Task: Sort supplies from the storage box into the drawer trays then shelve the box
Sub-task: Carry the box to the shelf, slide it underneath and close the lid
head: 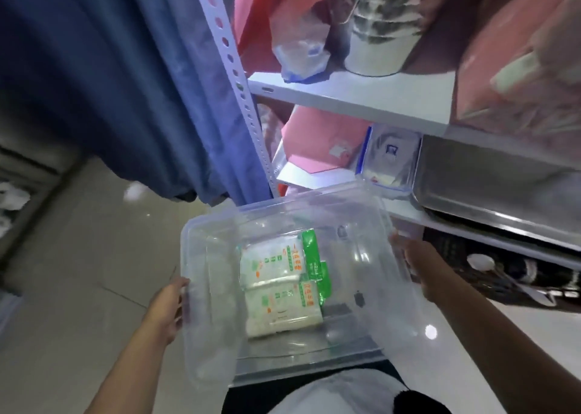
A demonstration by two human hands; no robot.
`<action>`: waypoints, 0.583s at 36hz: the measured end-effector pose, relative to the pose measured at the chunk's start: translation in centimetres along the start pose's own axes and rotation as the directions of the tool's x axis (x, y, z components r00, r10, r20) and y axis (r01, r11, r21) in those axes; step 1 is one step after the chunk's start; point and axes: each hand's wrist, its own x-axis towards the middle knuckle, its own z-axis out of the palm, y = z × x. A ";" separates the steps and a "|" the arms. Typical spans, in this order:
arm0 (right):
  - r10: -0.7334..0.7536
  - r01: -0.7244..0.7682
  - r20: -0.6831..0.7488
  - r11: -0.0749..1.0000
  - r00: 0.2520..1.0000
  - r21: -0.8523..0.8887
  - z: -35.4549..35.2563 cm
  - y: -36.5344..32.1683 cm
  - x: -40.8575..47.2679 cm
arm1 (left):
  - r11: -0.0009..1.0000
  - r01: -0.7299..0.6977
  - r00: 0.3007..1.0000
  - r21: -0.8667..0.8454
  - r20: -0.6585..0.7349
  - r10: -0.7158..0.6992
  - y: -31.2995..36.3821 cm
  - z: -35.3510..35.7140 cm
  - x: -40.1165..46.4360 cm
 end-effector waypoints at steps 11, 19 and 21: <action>0.273 -0.185 -0.356 0.947 0.894 0.262 2.9 12.5 0.4 | 0.974 -0.054 0.990 0.221 0.141 0.022 0.4 7.3 11.2; 0.439 -0.244 -0.384 0.854 0.813 0.460 4.4 24.1 5.0 | 0.937 -0.114 0.973 0.330 0.228 0.039 -4.3 14.0 20.4; 0.443 -0.243 -0.396 0.853 0.804 0.462 4.5 26.3 6.7 | 0.916 -0.150 0.971 0.373 0.228 0.066 -5.9 15.8 22.2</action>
